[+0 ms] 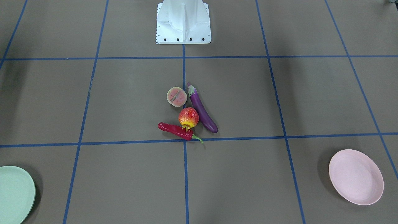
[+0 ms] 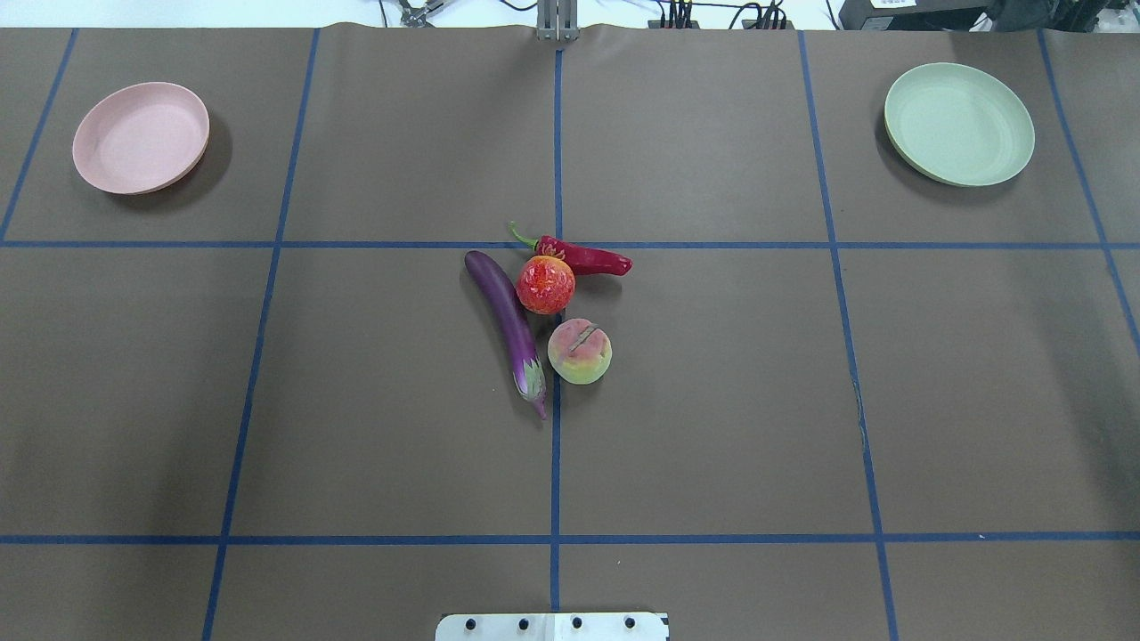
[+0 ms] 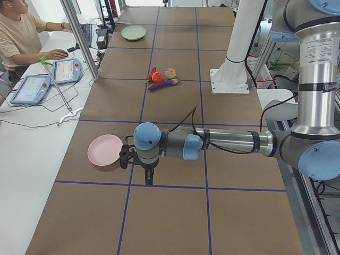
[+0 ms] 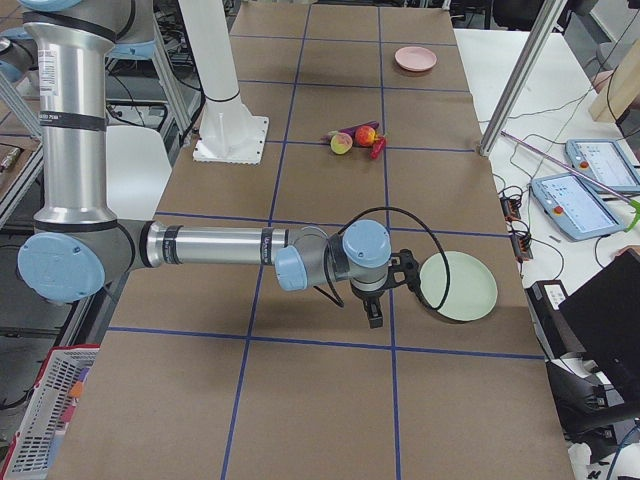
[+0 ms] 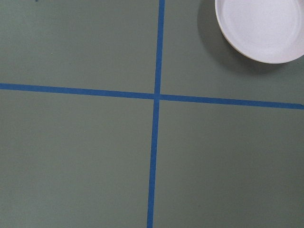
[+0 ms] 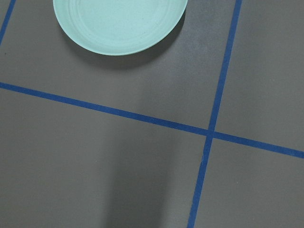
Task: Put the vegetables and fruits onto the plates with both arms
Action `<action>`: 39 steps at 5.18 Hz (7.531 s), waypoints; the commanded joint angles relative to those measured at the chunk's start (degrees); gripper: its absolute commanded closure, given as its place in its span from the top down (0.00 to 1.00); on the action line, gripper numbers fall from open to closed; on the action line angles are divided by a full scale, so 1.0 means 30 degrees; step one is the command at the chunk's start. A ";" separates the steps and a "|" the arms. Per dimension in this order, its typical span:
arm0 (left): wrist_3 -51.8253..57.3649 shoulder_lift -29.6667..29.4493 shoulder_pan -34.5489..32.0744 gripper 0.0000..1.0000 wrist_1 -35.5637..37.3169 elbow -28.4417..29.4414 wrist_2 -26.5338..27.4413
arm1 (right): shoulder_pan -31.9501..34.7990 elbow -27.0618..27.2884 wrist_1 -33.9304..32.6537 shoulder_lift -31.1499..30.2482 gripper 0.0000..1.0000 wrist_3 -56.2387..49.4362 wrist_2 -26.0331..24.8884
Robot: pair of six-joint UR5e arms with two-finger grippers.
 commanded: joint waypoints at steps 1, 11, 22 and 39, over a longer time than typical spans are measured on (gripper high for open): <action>0.0078 -0.0029 0.0000 1.00 -0.0037 -0.0141 -0.0075 | 0.0000 0.0096 -0.0273 -0.0041 1.00 0.0000 -0.0035; 0.0021 0.0409 0.0264 1.00 -0.0066 0.0762 -0.2738 | -0.1139 -0.0195 -0.2121 0.0720 1.00 0.0146 0.2234; -1.1493 -0.4570 0.6970 1.00 -0.4988 0.0794 -0.2947 | -1.7457 0.1128 0.2479 1.2135 1.00 2.4457 -0.9381; -1.4251 -0.5702 0.7321 1.00 -0.4842 0.0851 -0.2947 | -2.0802 -0.1051 0.5320 1.1799 0.00 1.9245 -1.3689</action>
